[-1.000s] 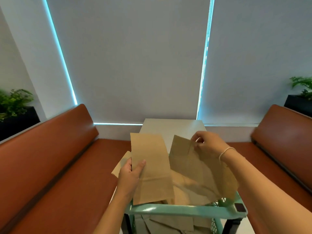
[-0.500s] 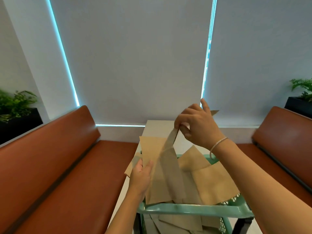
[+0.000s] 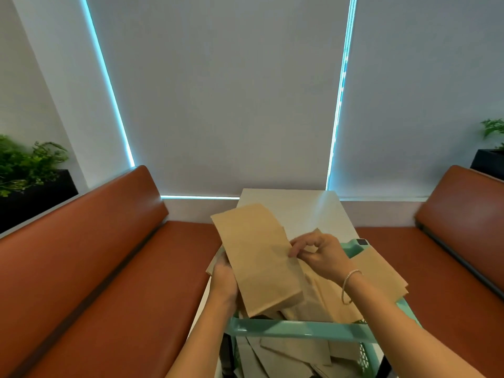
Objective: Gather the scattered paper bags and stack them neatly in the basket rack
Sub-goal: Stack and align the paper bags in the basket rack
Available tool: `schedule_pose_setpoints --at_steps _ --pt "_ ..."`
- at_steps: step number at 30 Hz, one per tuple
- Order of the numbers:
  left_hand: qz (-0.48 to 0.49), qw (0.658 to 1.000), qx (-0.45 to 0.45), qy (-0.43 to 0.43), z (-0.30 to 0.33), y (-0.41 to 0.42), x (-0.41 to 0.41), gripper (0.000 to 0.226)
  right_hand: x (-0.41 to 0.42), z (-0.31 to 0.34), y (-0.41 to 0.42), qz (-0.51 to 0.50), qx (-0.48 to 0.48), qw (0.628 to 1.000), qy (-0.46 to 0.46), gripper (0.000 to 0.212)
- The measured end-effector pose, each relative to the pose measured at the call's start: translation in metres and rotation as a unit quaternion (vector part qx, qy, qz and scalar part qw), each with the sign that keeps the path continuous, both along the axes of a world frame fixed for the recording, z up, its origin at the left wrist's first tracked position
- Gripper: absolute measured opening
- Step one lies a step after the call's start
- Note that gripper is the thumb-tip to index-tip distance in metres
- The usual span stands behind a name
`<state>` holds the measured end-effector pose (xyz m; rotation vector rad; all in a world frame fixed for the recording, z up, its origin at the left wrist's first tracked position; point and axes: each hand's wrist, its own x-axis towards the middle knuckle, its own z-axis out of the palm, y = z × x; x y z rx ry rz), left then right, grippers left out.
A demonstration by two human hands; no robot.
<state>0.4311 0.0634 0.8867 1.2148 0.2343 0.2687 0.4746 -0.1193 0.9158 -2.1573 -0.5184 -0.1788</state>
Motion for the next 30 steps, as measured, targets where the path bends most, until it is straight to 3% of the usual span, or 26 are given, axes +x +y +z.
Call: schedule_pose_setpoints --at_steps 5,11,18,21,23,25,30 --pt "-0.008 1.000 0.010 0.009 0.000 0.002 0.001 0.026 -0.003 -0.019 -0.003 -0.032 0.068 0.993 0.089 0.018" --pt "-0.023 1.000 0.016 -0.001 -0.001 0.000 0.000 0.034 -0.001 -0.028 0.003 -0.045 0.027 0.994 0.093 0.036" --pt "-0.033 0.995 0.088 0.031 -0.005 -0.002 0.002 0.021 -0.004 -0.025 0.010 -0.044 -0.038 0.994 0.095 0.035" --pt "-0.028 0.995 0.087 0.036 -0.007 -0.001 0.003 0.018 -0.005 -0.022 0.015 -0.075 0.033 0.992 0.100 0.026" --pt "-0.024 0.996 0.081 0.033 -0.008 0.000 0.004 0.021 -0.007 -0.019 0.019 -0.077 0.052 0.990 0.102 0.037" --pt "-0.024 0.996 0.082 0.028 -0.009 0.000 0.005 0.021 -0.007 -0.018 0.023 -0.067 0.009 0.993 0.094 0.048" --pt "-0.016 0.996 0.085 0.007 -0.012 0.000 0.006 0.023 -0.007 -0.014 0.024 -0.043 -0.023 0.993 0.104 0.051"
